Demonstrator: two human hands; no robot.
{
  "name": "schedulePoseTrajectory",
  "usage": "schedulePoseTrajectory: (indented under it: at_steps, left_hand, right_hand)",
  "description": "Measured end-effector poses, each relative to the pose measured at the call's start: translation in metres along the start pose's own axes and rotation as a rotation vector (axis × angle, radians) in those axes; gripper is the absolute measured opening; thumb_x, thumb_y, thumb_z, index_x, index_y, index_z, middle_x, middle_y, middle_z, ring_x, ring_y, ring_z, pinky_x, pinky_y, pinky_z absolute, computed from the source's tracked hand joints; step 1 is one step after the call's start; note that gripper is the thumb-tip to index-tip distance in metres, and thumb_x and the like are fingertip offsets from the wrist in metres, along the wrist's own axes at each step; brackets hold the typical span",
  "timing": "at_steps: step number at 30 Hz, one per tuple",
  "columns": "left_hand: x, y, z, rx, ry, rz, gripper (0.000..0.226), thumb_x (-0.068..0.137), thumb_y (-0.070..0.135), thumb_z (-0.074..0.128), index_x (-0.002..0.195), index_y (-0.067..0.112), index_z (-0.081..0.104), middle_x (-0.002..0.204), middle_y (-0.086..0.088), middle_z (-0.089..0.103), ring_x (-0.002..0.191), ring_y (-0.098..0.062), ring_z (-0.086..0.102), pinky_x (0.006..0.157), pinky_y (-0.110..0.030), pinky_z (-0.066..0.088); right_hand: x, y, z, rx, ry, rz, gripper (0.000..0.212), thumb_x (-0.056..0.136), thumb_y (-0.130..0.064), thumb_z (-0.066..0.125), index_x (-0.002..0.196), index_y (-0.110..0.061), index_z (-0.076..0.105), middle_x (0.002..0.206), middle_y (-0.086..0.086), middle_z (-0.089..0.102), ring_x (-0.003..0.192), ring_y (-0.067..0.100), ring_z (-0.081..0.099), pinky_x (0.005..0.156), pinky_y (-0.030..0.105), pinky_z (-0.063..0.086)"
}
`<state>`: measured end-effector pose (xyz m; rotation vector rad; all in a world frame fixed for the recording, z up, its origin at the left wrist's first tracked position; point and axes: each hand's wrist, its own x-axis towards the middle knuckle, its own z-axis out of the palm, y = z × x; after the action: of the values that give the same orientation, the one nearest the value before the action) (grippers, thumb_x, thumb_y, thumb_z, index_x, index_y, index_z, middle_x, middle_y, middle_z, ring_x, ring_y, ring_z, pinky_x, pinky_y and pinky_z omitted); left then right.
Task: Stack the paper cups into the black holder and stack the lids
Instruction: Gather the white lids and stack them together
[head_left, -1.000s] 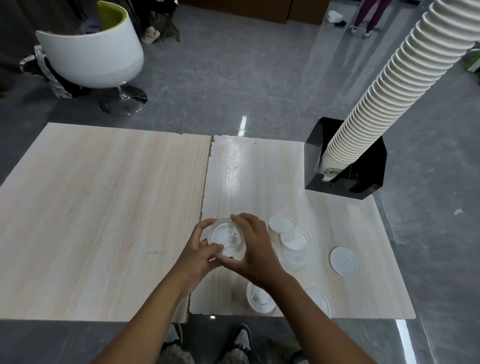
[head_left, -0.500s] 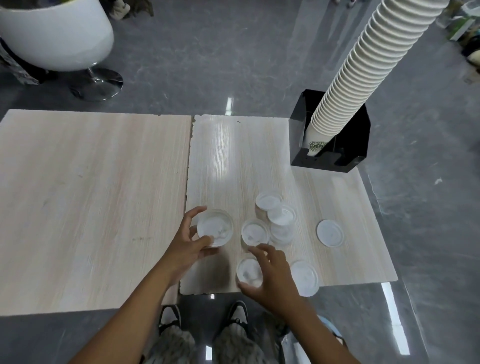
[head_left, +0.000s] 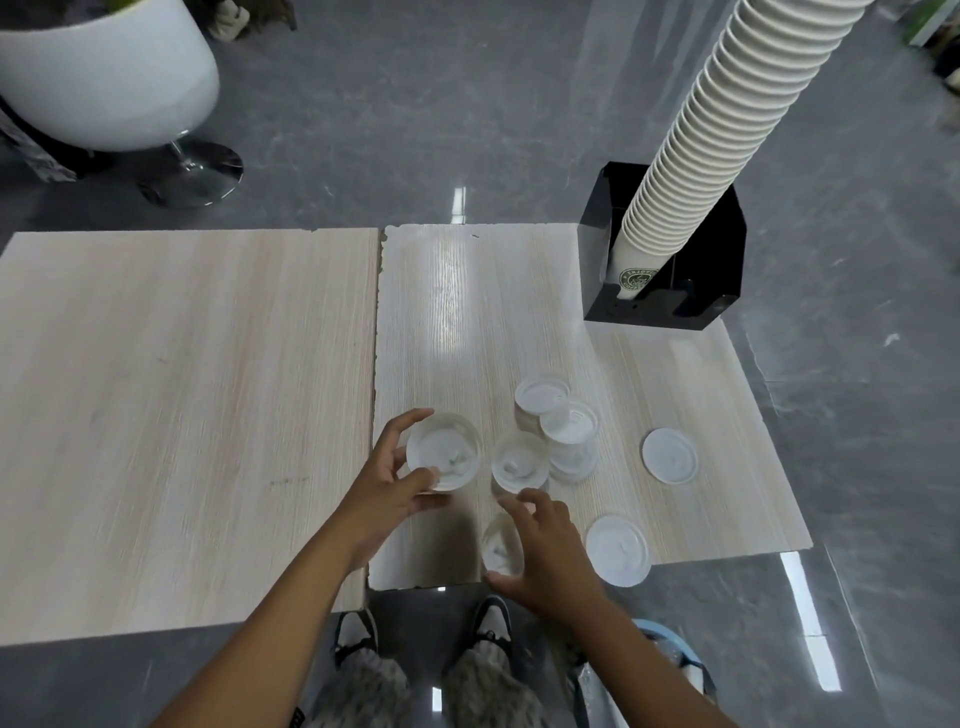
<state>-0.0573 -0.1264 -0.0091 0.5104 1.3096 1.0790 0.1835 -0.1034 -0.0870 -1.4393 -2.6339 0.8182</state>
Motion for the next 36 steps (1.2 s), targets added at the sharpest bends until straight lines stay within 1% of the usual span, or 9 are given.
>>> schedulePoseTrajectory:
  at_steps: [4, 7, 10, 14, 20, 26, 30, 32, 36]
  left_hand:
    - [0.002, -0.002, -0.003, -0.032, 0.007, -0.019, 0.067, 0.097, -0.003, 0.063, 0.135, 0.052, 0.055, 0.14, -0.012, 0.05, 0.125, -0.039, 0.06, 0.093, -0.05, 0.061]
    - [0.003, -0.006, -0.003, -0.031, 0.02, -0.031, 0.067, 0.097, -0.001, 0.065, 0.134, 0.053, 0.054, 0.142, -0.01, 0.05, 0.126, -0.038, 0.058, 0.095, -0.052, 0.061]
    - [0.003, -0.007, -0.002, -0.042, 0.028, -0.042, 0.066, 0.097, -0.002, 0.064, 0.132, 0.053, 0.056, 0.14, -0.009, 0.051, 0.124, -0.037, 0.061, 0.093, -0.051, 0.061]
    - [0.003, -0.003, 0.005, -0.023, 0.028, -0.038, 0.065, 0.098, -0.003, 0.063, 0.131, 0.053, 0.057, 0.138, -0.01, 0.053, 0.121, -0.036, 0.063, 0.093, -0.051, 0.062]
    - [0.005, 0.016, 0.024, 0.095, -0.021, 0.071, 0.058, 0.101, 0.006, 0.061, 0.135, 0.052, 0.05, 0.14, 0.001, 0.054, 0.121, -0.032, 0.062, 0.086, -0.041, 0.064]
    - [0.002, 0.029, 0.02, 0.082, -0.03, 0.101, 0.045, 0.108, 0.016, 0.053, 0.139, 0.048, 0.049, 0.139, 0.007, 0.057, 0.117, -0.029, 0.068, 0.091, -0.044, 0.063]
    - [-0.001, 0.03, 0.016, 0.025, -0.05, 0.1, 0.039, 0.106, 0.029, 0.055, 0.14, 0.048, 0.051, 0.144, 0.006, 0.054, 0.12, -0.03, 0.068, 0.095, -0.048, 0.061]
    - [-0.003, 0.031, 0.015, 0.054, -0.058, 0.114, 0.045, 0.099, 0.036, 0.063, 0.139, 0.053, 0.049, 0.143, 0.003, 0.055, 0.121, -0.032, 0.067, 0.095, -0.047, 0.061]
    - [-0.002, 0.028, 0.014, 0.098, -0.053, 0.096, 0.062, 0.087, 0.033, 0.07, 0.139, 0.057, 0.047, 0.141, -0.007, 0.059, 0.121, -0.035, 0.065, 0.094, -0.048, 0.062]
  right_hand:
    - [-0.003, -0.002, 0.005, -0.006, 0.051, -0.037, 0.084, 0.067, -0.061, 0.069, 0.14, -0.025, 0.047, 0.136, 0.002, 0.044, 0.107, 0.029, 0.057, 0.082, 0.04, 0.057]
    - [-0.005, -0.003, 0.001, 0.052, 0.088, -0.041, 0.08, 0.069, -0.053, 0.075, 0.139, -0.024, 0.049, 0.133, 0.002, 0.045, 0.108, 0.028, 0.056, 0.085, 0.04, 0.058]
    - [-0.007, -0.008, -0.023, 0.203, 0.199, -0.001, 0.084, 0.071, -0.056, 0.073, 0.144, -0.026, 0.046, 0.14, 0.002, 0.044, 0.126, 0.021, 0.045, 0.104, 0.024, 0.041]
    - [0.01, -0.025, -0.072, 0.329, 0.403, -0.095, 0.084, 0.072, -0.051, 0.079, 0.142, -0.017, 0.048, 0.141, -0.001, 0.047, 0.13, 0.01, 0.04, 0.111, 0.011, 0.026]
    - [0.049, -0.052, -0.101, 0.307, 0.363, -0.249, 0.086, 0.074, -0.057, 0.082, 0.144, -0.025, 0.044, 0.145, -0.004, 0.049, 0.133, 0.005, 0.042, 0.114, 0.02, 0.037]
    - [0.067, -0.059, -0.095, 0.311, 0.401, -0.301, 0.088, 0.077, -0.068, 0.075, 0.145, -0.021, 0.045, 0.146, -0.004, 0.053, 0.132, 0.01, 0.05, 0.113, 0.038, 0.045]
    - [0.069, -0.069, -0.09, 0.389, 0.394, -0.286, 0.09, 0.076, -0.069, 0.076, 0.146, -0.022, 0.044, 0.148, -0.01, 0.051, 0.132, 0.006, 0.05, 0.112, 0.031, 0.044]
    - [0.07, -0.071, -0.088, 0.427, 0.384, -0.26, 0.089, 0.077, -0.068, 0.077, 0.147, -0.024, 0.043, 0.149, -0.013, 0.049, 0.134, 0.004, 0.049, 0.112, 0.027, 0.043]
    - [0.07, -0.071, -0.083, 0.443, 0.397, -0.232, 0.087, 0.079, -0.065, 0.076, 0.146, -0.021, 0.046, 0.148, -0.011, 0.051, 0.133, 0.005, 0.05, 0.112, 0.024, 0.043]
